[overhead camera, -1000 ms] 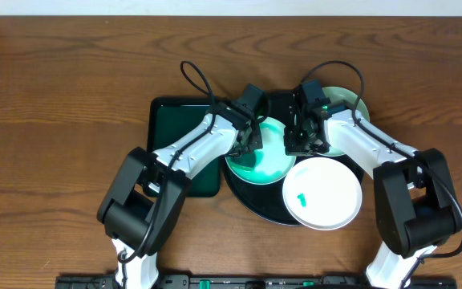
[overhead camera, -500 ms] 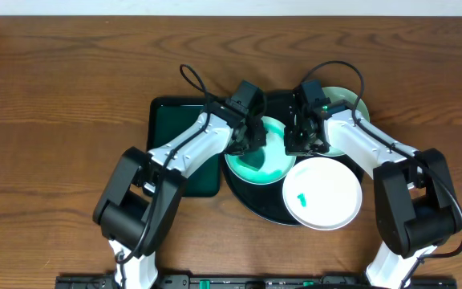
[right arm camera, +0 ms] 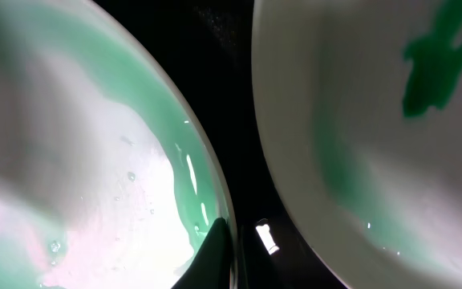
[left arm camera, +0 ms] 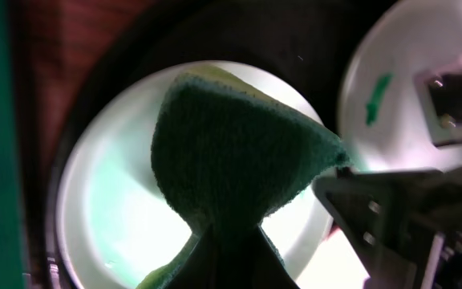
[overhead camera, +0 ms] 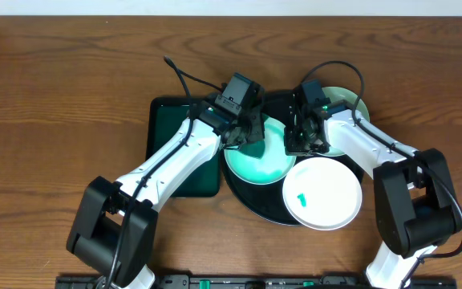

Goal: Clean dirty plates on tray and stack at the side

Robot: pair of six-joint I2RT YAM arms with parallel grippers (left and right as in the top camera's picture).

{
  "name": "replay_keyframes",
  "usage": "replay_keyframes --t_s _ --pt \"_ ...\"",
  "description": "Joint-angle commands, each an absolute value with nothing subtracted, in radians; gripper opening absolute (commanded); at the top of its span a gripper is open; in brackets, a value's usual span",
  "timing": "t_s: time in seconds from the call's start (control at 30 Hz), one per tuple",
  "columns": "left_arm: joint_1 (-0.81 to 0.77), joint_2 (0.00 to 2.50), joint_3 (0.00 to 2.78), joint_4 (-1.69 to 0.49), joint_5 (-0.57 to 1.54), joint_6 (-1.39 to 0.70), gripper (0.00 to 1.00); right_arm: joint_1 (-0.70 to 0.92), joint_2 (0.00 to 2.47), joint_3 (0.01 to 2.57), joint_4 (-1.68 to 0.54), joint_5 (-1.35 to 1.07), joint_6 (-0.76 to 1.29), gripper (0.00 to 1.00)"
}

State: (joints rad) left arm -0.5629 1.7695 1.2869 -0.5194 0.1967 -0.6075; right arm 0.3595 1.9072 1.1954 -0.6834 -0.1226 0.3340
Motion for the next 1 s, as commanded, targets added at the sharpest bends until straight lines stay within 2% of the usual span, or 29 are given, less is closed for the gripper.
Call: replay_keyframes --t_s 0.0,0.7,0.73,0.83,0.97 --pt "-0.561 1.773 1.283 -0.518 0.104 -0.587 0.07 0.374 1.909 1.195 -0.680 -0.105 0.336 0.01" --pt "-0.562 1.811 1.279 -0.518 0.084 -0.580 0.07 0.375 1.909 1.195 -0.680 -0.105 0.336 0.01" --pt "-0.562 1.811 1.279 -0.518 0.084 -0.580 0.07 0.375 1.909 1.195 -0.680 -0.105 0.336 0.03" --pt "-0.562 1.811 1.279 -0.518 0.084 -0.580 0.07 0.375 1.909 1.195 -0.675 -0.105 0.336 0.15" --pt "-0.562 1.811 1.279 -0.518 0.084 -0.580 0.07 0.375 1.909 1.194 -0.672 -0.105 0.336 0.15"
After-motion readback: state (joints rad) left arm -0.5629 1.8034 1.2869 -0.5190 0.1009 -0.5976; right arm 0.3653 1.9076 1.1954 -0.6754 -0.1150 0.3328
